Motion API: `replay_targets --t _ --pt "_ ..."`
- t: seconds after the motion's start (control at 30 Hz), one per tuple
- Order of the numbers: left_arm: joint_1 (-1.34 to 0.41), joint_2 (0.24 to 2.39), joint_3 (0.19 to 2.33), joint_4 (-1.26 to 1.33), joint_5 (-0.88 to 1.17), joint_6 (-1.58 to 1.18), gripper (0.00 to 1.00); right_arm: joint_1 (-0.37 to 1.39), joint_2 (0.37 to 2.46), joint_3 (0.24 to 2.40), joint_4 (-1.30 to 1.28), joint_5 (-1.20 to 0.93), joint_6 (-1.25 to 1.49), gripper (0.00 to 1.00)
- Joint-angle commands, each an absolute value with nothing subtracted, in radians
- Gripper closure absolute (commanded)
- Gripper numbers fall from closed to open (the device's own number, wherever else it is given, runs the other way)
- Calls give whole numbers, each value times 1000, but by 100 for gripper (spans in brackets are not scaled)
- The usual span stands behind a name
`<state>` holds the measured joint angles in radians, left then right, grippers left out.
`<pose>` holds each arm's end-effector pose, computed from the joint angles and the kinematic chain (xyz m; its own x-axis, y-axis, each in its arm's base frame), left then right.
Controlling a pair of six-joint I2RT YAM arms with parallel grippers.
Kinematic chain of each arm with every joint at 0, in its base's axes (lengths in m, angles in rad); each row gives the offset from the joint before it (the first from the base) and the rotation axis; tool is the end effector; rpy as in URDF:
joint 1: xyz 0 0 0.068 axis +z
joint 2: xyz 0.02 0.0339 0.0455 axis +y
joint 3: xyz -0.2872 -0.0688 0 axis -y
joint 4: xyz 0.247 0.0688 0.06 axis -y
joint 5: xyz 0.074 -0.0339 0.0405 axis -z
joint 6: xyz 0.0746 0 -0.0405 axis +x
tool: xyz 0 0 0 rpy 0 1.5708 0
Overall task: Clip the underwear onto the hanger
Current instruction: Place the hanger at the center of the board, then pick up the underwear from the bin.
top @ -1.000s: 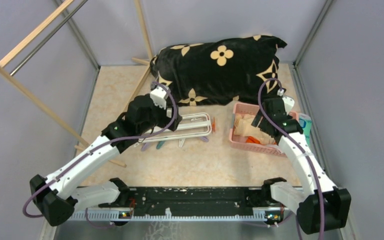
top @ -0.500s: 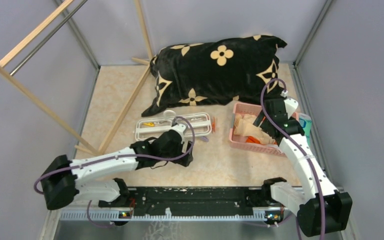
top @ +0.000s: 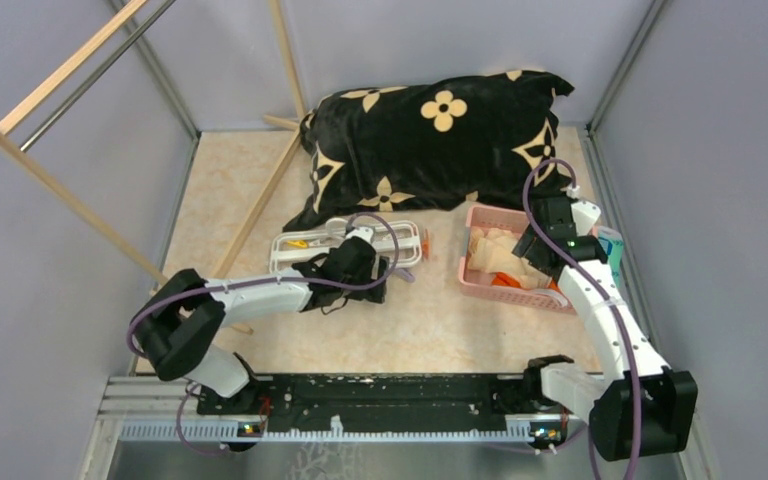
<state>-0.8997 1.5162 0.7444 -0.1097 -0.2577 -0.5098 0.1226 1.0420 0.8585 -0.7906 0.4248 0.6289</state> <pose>0.2115 -0.2358 0.1582 -0.7392 0.1721 -0.6511 0.3388 0.9306 -0.1387 0.2109 -0.0050 0.2580 -0.5943 0.4668 -0.6549 0.5787 0.8137 0.0549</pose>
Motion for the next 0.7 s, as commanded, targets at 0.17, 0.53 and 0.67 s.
replay_targets --t 0.17,0.53,0.67 --pt "-844 1521 806 -19 -108 -436 5 88 1075 862 -834 538 719 13" --pt "-938 1345 753 -21 -57 -439 6 2 1179 825 -704 503 692 38" --pt "-940 1307 722 -28 -77 -444 6 1 1208 822 -682 452 677 42"
